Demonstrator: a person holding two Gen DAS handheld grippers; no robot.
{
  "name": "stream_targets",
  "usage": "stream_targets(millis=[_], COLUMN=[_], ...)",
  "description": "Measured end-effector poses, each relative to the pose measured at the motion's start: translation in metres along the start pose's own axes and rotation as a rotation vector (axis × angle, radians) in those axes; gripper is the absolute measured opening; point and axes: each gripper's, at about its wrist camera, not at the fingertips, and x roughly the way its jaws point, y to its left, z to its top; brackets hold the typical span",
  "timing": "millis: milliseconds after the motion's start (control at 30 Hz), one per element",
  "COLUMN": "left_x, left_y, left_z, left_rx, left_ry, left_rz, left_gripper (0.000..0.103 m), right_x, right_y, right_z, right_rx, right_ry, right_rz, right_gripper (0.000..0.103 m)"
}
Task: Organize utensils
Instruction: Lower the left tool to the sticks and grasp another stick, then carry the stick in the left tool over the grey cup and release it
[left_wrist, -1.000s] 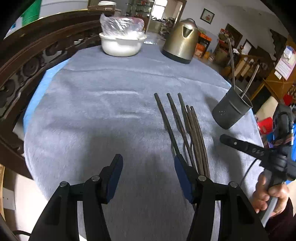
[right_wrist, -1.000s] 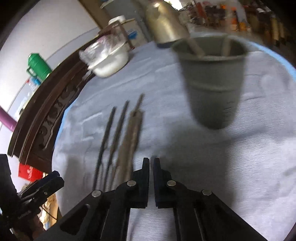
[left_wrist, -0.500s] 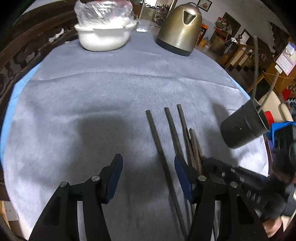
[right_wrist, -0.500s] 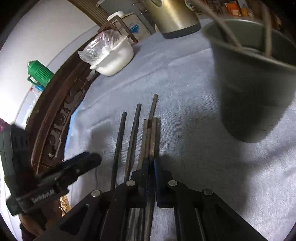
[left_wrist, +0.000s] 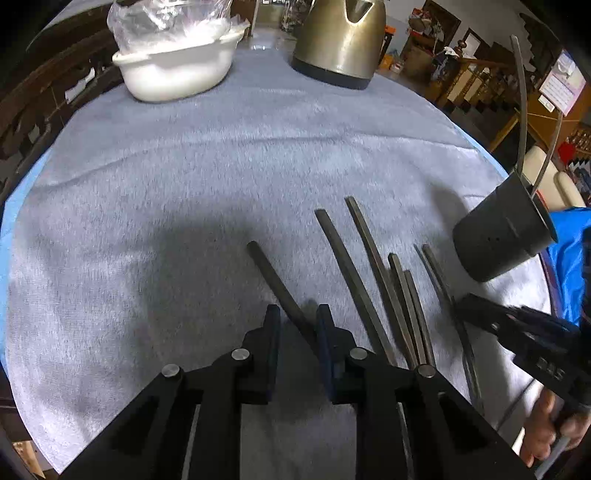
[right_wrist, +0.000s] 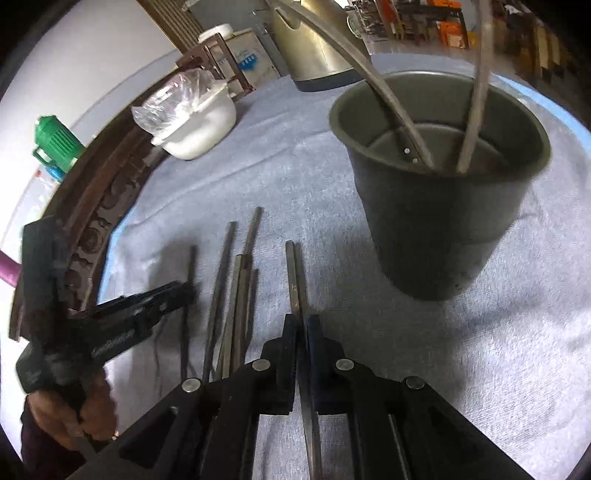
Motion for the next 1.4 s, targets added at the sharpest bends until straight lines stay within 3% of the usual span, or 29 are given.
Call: stream_targets(millis=[167, 433, 467, 500, 567, 833, 1167, 1400], left_x=[-0.002, 0.008, 0.008, 0.009, 0.008, -0.031, -0.134, -0.185], left_y=[0.012, 0.021, 0.020, 0.020, 0.021, 0.023, -0.017, -0.059], left_z=[0.006, 0.031, 0.032, 0.032, 0.032, 0.017, 0.006, 0.006], left_rx=[-0.044, -0.154, -0.155, -0.149, -0.152, -0.175, -0.049, 0.031], left_ry=[0.030, 0.053, 0.048, 0.043, 0.033, -0.077, -0.289, -0.403], left_rz=[-0.013, -0.020, -0.013, 0.001, 0.000, -0.027, -0.052, -0.091], left_gripper=[0.022, 0.026, 0.023, 0.013, 0.010, 0.007, 0.007, 0.007], right_x=[0.023, 0.041, 0.044, 0.046, 0.048, 0.010, -0.085, -0.154], right_y=[0.013, 0.040, 0.045, 0.049, 0.052, 0.042, 0.031, 0.012], right_z=[0.012, 0.030, 0.031, 0.031, 0.032, 0.024, 0.017, 0.010], right_rx=[-0.028, -0.146, -0.188, -0.207, -0.221, -0.171, -0.143, -0.096], right_ry=[0.066, 0.132, 0.131, 0.129, 0.116, 0.008, -0.226, -0.449], right_rz=[-0.041, -0.167, -0.186, -0.194, -0.206, -0.068, 0.145, 0.252], right_gripper=[0.013, 0.013, 0.013, 0.013, 0.008, 0.006, 0.006, 0.006])
